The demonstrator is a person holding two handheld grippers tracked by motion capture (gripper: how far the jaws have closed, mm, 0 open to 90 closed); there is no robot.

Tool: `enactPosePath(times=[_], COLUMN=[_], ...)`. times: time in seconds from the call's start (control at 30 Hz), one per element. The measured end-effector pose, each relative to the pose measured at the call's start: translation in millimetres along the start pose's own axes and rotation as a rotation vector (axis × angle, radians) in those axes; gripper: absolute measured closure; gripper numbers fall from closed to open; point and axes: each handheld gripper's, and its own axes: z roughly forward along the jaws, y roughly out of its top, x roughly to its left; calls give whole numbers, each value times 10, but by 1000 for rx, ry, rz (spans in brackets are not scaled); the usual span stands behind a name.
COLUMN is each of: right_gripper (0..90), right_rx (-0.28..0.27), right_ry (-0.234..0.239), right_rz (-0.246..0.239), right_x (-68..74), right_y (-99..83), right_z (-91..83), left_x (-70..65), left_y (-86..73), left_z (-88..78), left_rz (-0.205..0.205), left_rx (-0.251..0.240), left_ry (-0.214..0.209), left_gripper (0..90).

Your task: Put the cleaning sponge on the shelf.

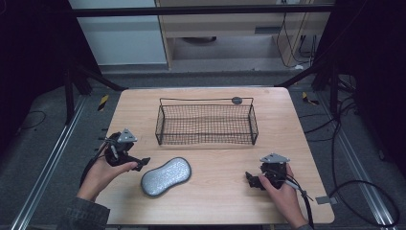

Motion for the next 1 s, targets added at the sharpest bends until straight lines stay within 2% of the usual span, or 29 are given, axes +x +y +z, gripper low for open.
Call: enactPosePath(times=[0.17,0.2,0.3,0.4,0.53,0.57,0.67,0.77,0.93,1.0], right_gripper=[3,4,3,3,3,3,3,3,3,3], right_rx=[0,0,0,0,0,0,0,0,-1,-1], right_ry=[0,0,0,-1,-1,-1,-1,-1,0,0], right_rz=[0,0,0,1,0,0,1,1,2,2], right_x=[0,0,0,1,0,0,1,4,5,5], right_y=[0,0,0,1,1,1,2,9,11,11], right_z=[0,0,0,0,1,1,1,8,11,11], left_x=[-61,-98,-138,-228,-297,-312,-366,-421,-475,-518], left_y=[34,45,55,78,108,119,129,137,154,160], left_z=[10,28,53,111,161,175,223,251,286,325], left_rz=[26,46,64,105,132,150,158,182,197,206], left_rx=[21,39,58,99,121,137,150,183,191,208], left_ry=[-13,-30,-38,-63,-83,-89,-98,-109,-135,-145], left_gripper=[52,57,57,53,54,54,49,42,39,37])
